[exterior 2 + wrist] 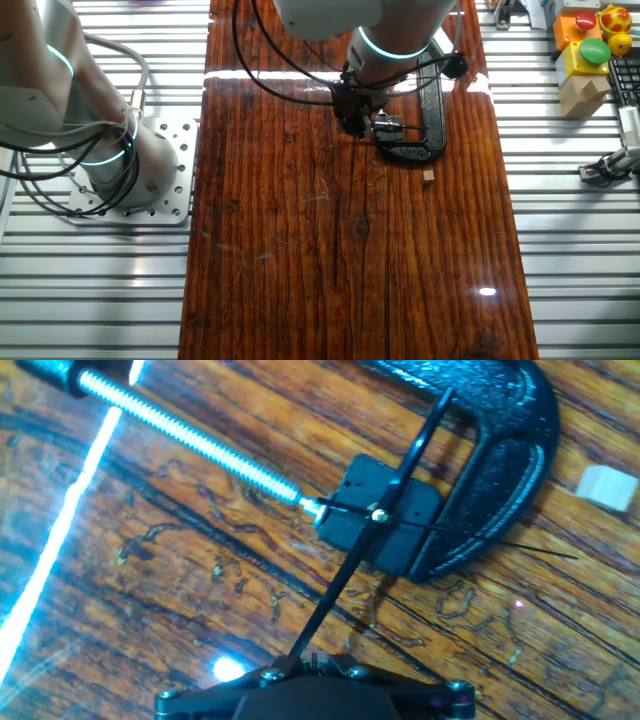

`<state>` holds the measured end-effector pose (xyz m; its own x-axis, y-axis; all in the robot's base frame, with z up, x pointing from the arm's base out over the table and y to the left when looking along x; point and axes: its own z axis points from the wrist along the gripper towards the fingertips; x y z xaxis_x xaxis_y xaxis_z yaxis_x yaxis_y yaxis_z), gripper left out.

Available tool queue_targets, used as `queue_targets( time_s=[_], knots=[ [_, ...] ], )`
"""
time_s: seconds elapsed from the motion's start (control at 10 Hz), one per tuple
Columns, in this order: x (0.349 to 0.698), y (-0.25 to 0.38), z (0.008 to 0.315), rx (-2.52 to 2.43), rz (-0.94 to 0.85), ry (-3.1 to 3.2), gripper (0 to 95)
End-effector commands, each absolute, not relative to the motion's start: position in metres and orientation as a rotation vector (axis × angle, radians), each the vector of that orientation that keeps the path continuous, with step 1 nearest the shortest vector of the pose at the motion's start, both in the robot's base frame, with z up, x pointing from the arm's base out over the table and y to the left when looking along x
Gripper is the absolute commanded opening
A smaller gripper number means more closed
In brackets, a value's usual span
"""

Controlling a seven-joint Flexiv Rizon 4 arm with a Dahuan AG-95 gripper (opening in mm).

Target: Turn the hands of a clock

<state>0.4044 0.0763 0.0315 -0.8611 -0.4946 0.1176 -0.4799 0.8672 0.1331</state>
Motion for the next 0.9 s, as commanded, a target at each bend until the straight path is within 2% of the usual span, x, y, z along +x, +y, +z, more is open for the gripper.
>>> queue_targets(
  time_s=[0.1, 0.9],
  knots=[
    [0.406, 0.080, 0.033, 0.733, -0.154, -2.897, 0.0],
    [0.416, 0.107, 0.028, 0.673, -0.154, -2.915, 0.0]
  ],
)
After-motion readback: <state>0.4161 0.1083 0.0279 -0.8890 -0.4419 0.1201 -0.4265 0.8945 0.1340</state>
